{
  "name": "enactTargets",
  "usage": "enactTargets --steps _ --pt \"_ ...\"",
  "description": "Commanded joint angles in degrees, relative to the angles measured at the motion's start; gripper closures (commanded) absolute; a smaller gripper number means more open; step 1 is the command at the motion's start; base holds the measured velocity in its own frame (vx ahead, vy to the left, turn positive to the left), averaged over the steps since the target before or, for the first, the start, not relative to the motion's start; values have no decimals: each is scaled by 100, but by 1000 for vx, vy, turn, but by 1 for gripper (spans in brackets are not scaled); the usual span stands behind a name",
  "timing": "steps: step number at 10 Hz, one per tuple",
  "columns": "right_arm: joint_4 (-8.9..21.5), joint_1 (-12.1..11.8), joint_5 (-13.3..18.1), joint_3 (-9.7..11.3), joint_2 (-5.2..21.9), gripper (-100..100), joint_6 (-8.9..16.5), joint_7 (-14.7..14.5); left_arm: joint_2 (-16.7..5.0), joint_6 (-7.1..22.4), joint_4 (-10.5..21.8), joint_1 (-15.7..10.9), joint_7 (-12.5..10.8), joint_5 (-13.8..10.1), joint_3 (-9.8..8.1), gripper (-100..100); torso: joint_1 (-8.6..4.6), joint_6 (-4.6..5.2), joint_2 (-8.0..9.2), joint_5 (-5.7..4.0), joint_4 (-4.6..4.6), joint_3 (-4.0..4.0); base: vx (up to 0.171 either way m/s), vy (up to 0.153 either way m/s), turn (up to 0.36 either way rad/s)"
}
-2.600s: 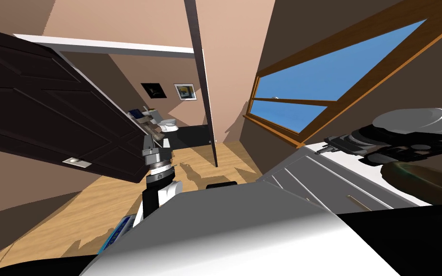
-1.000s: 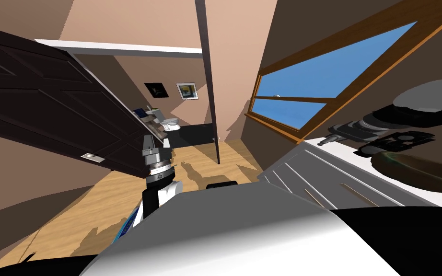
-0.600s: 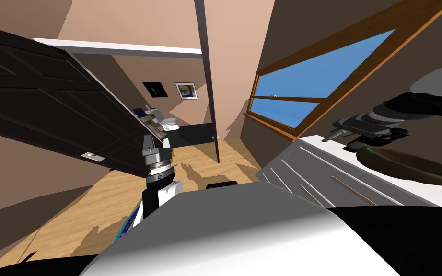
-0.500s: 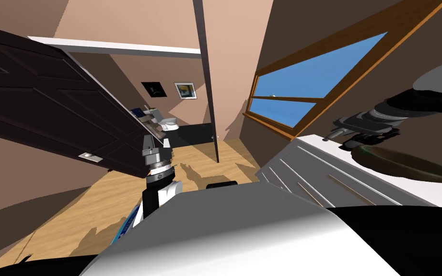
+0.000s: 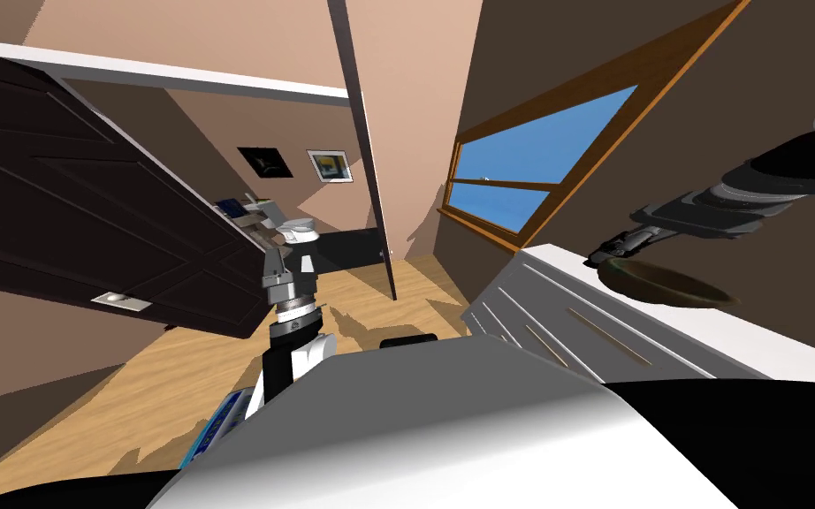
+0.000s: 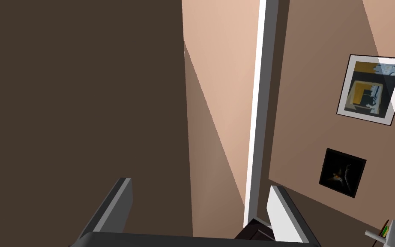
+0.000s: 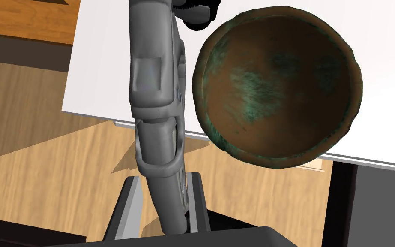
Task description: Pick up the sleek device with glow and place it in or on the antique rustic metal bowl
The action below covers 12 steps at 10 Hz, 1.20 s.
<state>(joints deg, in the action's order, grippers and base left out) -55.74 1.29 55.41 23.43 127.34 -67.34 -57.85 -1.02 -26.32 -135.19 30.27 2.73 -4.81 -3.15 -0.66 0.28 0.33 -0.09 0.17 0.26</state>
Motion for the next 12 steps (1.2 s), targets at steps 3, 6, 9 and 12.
enactTargets --steps 3,6,9,12 --pt "-24 24 -115 43 311 100 -367 378 0 0 0 0 0 0 0 0 -8 0 -8 -3 -2 -4 9 -171 -142" --pt "-16 -2 -137 22 391 100 -460 448 0 0 0 0 0 0 0 0 12 0 -12 1 -3 -7 6 -103 -75" --pt "-17 0 -137 29 401 -100 -475 469 1 0 0 -1 0 0 2 0 62 -8 -17 12 -6 -12 -1 -5 0" --pt "-17 0 -137 29 401 0 -475 469 1 0 0 -1 0 0 2 0 68 -8 -18 13 -6 -12 0 0 0"
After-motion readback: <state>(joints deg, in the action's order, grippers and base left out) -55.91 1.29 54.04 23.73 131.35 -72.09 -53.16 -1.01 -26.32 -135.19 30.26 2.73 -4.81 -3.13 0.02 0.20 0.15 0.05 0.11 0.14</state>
